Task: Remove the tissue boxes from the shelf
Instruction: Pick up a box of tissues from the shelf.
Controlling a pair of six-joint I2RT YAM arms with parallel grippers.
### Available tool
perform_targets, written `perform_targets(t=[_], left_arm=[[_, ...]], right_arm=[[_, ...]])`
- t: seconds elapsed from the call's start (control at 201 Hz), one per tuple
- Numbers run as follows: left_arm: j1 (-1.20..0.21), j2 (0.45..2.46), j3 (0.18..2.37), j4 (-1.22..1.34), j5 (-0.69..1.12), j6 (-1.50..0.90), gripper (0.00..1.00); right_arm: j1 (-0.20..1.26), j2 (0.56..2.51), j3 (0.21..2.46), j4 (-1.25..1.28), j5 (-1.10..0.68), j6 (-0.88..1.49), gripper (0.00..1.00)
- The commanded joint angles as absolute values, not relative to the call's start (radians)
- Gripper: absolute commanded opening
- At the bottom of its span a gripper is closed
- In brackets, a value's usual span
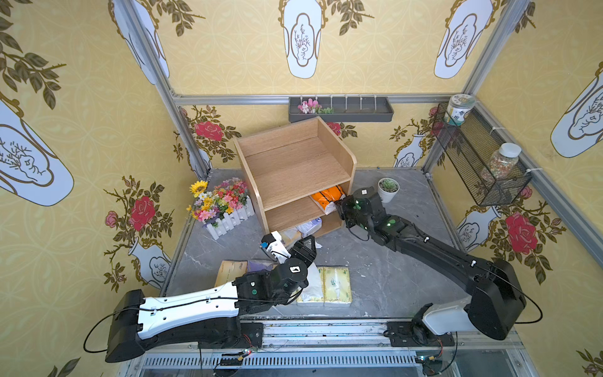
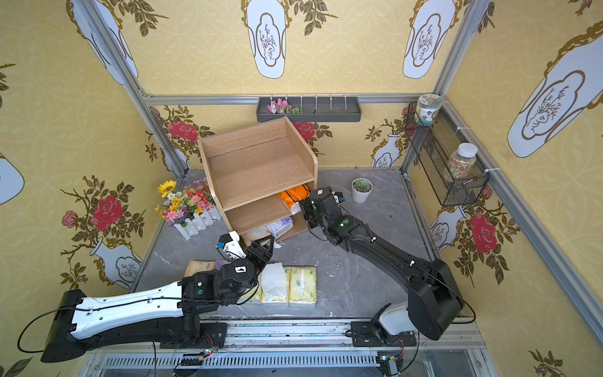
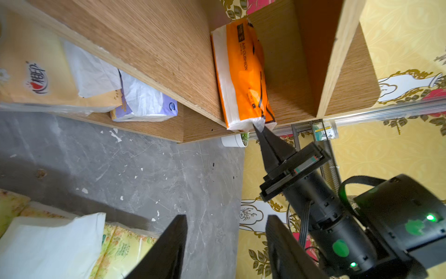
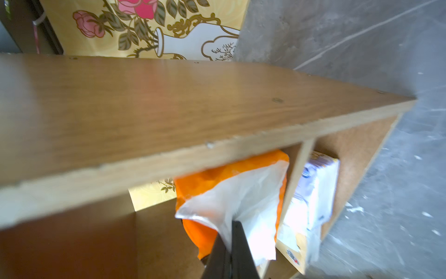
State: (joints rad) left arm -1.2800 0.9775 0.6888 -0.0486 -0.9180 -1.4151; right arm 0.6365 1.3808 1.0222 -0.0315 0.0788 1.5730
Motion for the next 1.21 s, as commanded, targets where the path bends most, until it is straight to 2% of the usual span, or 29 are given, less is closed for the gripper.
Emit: perform_targets(t=[0.0,0.254,0.409,0.578,0.723,1.206], left_arm=[[-1.28,0.977,0.684,0.008,-0.939,-1.414,0.62],[-1.279,1.035,0.703,0.063,-1.008,-1.435,0.66],[-1.258,1.096,0.667,0.278,-1.01,-1.371,0.77],[-1.184,1.195,0.653,0.464,-0.876,-1.379,0.86],[-1.124,1.257,0.647,0.507,-0.799,-1.465,0.98],[-1.006,1.445,0.764,0.543,-0.6,-1.568,1.0]], right_arm=[[0.64,1.324,0.976,-0.02,0.047,1.54,0.0],[0.638,1.189,0.91,-0.084,0.018,1.482,0.0],[0.629,1.146,0.883,-0.107,-0.007,1.481,0.0],[0.626,1.131,0.874,-0.103,-0.044,1.485,0.0],[0.622,1.112,0.865,-0.107,-0.056,1.484,0.0],[0.603,1.107,0.845,-0.081,-0.128,1.524,0.0]])
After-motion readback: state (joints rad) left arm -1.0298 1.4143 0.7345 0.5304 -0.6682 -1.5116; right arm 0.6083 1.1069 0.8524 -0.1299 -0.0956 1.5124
